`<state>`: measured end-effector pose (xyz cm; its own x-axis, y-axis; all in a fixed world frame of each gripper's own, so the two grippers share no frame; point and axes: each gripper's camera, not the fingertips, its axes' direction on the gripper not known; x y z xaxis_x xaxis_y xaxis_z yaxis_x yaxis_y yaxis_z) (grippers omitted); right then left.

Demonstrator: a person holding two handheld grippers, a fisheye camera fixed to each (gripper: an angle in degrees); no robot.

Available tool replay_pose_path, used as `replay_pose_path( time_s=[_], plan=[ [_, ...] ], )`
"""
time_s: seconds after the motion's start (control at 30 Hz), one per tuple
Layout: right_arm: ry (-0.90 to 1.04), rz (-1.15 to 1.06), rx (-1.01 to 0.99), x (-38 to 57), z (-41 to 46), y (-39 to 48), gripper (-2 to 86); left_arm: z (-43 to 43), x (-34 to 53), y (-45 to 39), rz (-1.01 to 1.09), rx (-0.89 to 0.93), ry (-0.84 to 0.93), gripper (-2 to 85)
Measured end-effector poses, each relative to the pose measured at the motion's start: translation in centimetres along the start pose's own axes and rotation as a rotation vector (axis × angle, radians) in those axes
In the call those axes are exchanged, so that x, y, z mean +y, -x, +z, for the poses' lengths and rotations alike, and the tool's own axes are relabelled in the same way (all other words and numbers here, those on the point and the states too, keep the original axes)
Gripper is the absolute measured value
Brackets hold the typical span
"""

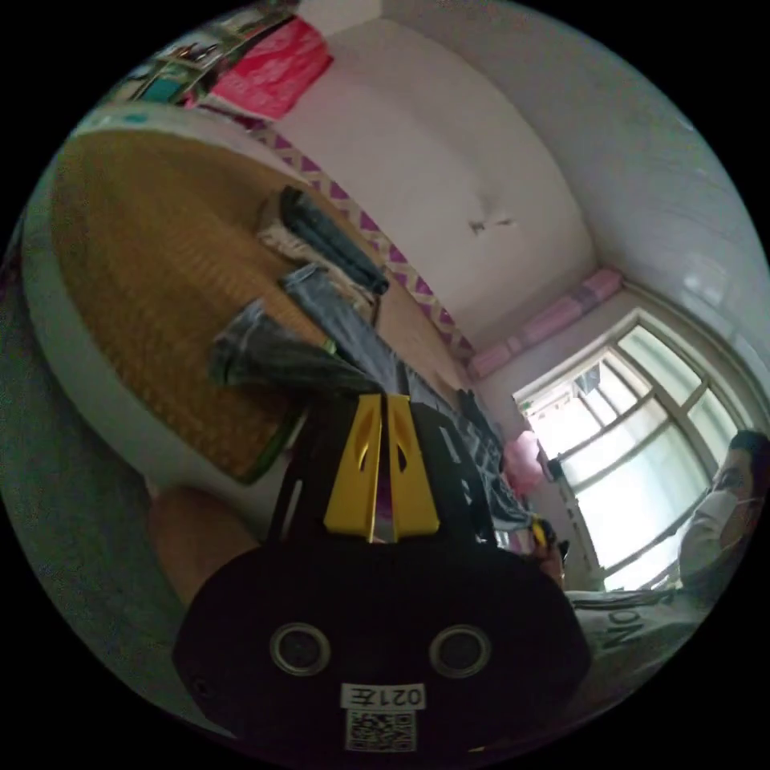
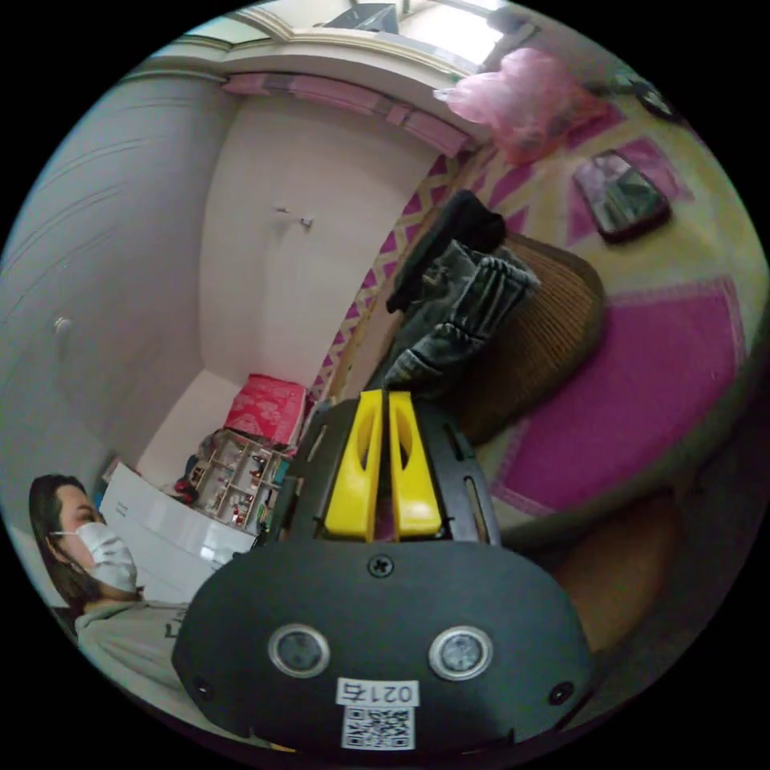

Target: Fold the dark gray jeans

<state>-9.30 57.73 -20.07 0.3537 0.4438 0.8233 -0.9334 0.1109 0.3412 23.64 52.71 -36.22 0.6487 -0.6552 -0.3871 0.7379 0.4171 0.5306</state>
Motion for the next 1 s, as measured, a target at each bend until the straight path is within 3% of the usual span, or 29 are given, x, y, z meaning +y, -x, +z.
replay_pose_path(
  time_s=[0.23,0.47,0.53,0.73,1.0],
  plan=[
    [0.079,-0.175,0.103,-12.6,12.5,5.5,0.1,10.5,-13.6,-5.9,0.206,-0.179,0.151,-0.9],
    [0.244,-0.041,0.336,-19.7,32.8,-4.0,1.5,28.7,-20.1,-0.9,0.136,-0.372,0.340,0.2],
    [0.270,-0.013,0.333,-19.2,35.4,-6.6,2.4,31.1,-20.4,1.1,0.096,-0.414,0.405,1.3],
    [0.262,-0.180,0.271,-14.2,34.5,-5.4,5.0,28.5,-21.6,2.7,0.133,-0.469,0.258,3.3],
    [0.451,-0.410,0.169,2.0,38.7,-1.3,2.0,28.4,-21.4,5.6,0.111,-0.454,0.292,8.3]
  ],
)
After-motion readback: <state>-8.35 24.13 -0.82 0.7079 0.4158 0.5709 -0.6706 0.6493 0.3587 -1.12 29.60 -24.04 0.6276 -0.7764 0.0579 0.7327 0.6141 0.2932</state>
